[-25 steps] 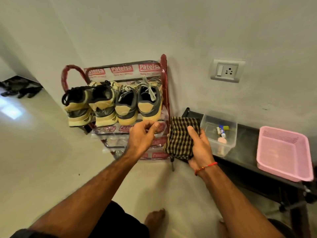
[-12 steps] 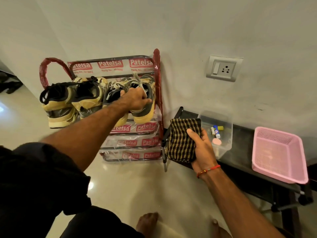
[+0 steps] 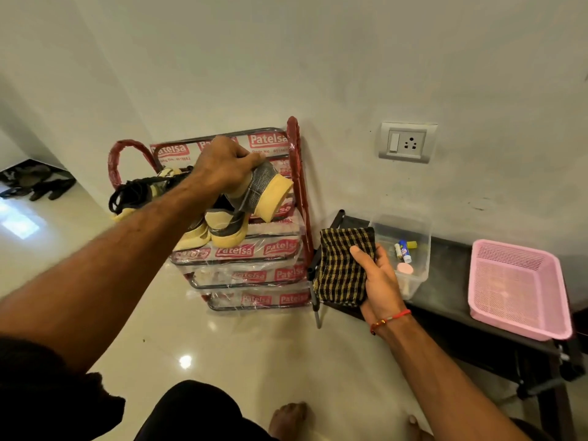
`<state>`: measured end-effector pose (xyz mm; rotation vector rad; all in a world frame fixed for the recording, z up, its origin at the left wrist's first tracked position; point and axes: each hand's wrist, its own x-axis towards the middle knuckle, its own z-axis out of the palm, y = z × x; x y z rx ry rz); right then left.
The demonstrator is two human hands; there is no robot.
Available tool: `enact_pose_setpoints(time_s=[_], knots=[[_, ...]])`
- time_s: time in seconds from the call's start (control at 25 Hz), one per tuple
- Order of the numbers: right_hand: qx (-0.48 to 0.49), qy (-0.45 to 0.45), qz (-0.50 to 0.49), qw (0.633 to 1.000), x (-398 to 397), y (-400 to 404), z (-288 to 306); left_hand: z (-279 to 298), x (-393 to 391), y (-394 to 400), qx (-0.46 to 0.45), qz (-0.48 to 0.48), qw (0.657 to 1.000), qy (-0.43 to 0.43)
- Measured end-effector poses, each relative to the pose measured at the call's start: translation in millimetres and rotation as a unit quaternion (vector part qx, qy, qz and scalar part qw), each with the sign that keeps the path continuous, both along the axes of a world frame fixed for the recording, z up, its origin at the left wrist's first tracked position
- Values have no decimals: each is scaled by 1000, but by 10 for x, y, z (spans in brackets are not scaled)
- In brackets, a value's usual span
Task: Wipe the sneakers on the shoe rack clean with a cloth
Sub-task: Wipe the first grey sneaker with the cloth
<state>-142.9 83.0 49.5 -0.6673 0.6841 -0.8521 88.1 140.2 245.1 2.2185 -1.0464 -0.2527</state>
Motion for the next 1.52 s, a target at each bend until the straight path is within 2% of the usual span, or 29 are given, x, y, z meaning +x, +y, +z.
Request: enact_pose_setpoints(time_s=[0.2,0.32,0.4,0.52,0.64,0.72,0.76,0.84,0.92,0.96,1.04,1.12,1.2,1.28,1.4,1.52], knots=[[-5,8,-22,1000,-138,-35,43,279,-432,361,-30,5,996,83],[-6,13,-42,999,-217,-84,36,94,-681,515,-20,1,982,188],[-11,20,-57,998,-304,-137,21,-231,-811,592,-25,-9,957,289],[-59,61,-77,993,-446,-230,12,-869,-946,638,-30,-9,901,434],[-173,153,-108,967,-600,-288,-13,-1481,-1055,578,-37,11,835,550],[-314,245,-120,910,-701,-295,-61,-1812,-1121,538,-66,32,790,609],[-400,296,-108,861,-747,-273,-80,-1947,-1159,522,-79,42,771,631],[-563,373,-50,736,-733,-131,-159,-2137,-1244,474,-93,57,741,663],[-656,442,24,611,-570,186,-392,-2249,-1292,399,-110,65,728,673],[-672,471,45,570,-488,360,-501,-2277,-1299,367,-123,66,726,674],[-678,496,66,538,-422,487,-642,-2293,-1304,323,-145,73,720,675],[-691,499,35,522,-435,302,-668,-2327,-1325,284,-159,64,720,672],[-661,494,-8,564,-417,122,-632,-2347,-1405,259,-158,43,736,657],[-642,473,-3,604,-350,101,-602,-2353,-1473,251,-155,32,757,634],[-659,460,2,595,-416,92,-570,-2403,-1539,274,-164,3,783,600],[-639,465,-36,611,-457,-3,-503,-2423,-1574,272,-172,-46,820,544]])
